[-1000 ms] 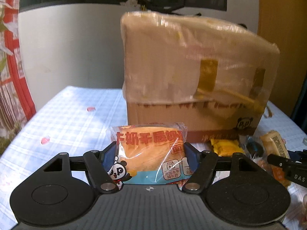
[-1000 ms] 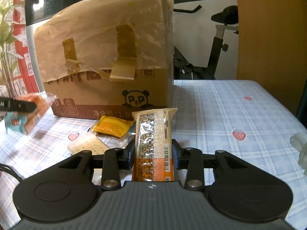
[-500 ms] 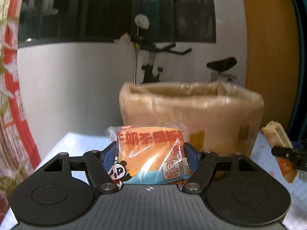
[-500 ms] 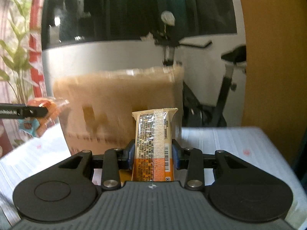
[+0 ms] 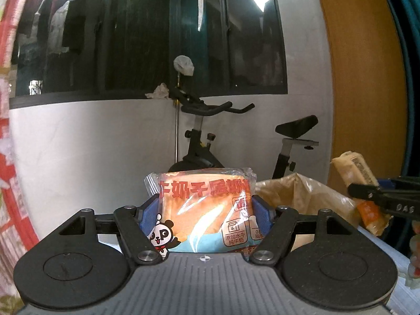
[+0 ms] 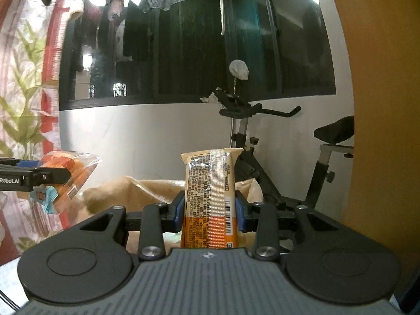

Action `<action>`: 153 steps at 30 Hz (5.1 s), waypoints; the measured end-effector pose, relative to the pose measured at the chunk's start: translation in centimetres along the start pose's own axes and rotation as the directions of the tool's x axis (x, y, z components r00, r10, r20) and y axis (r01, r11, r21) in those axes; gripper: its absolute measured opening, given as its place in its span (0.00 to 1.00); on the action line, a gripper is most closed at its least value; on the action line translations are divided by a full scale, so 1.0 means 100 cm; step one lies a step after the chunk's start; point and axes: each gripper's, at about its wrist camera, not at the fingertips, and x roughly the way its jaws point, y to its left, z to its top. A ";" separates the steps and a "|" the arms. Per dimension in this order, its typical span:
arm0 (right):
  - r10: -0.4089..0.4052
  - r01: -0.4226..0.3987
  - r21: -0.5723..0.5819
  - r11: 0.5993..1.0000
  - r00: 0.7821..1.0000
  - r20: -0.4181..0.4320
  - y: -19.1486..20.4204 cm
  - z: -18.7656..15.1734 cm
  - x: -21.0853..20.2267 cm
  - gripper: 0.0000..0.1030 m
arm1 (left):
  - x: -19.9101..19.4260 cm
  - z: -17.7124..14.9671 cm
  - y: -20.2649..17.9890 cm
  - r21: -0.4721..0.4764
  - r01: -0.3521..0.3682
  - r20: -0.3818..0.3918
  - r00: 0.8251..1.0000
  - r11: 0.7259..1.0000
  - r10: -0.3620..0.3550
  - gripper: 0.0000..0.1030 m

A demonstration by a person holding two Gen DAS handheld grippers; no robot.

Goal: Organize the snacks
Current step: 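Carry both snacks over the box and open both tools to drop them, then lift both open tools away from the box toward the remaining snacks, then grasp the small brown candy packet with the right tool while the left tool grasps the cracker packet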

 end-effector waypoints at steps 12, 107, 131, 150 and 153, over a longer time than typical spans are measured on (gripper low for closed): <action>-0.088 0.088 -0.010 0.996 0.984 -0.155 -0.003 0.007 0.101 0.38 | 0.097 0.020 0.002 0.008 -0.057 -0.126 0.990 0.998 0.057 0.72; -0.078 0.038 -0.090 0.995 0.861 -0.503 0.042 -0.194 -0.022 0.53 | -0.028 -0.181 -0.007 -0.170 0.066 -0.422 0.897 0.983 -0.133 0.66; 0.116 -0.124 0.009 0.992 0.892 -0.438 0.064 -0.194 -0.054 0.38 | -0.024 -0.192 -0.012 -0.173 0.093 -0.469 0.867 0.980 -0.165 0.66; 0.050 -0.054 0.001 0.999 0.902 -0.428 0.029 -0.191 -0.032 0.18 | -0.020 -0.194 -0.033 -0.155 0.194 -0.469 0.849 0.969 -0.245 0.66; 0.060 -0.040 0.057 0.998 0.908 -0.414 0.019 -0.195 -0.034 0.18 | -0.010 -0.197 -0.045 -0.130 0.213 -0.495 0.832 0.968 -0.250 0.66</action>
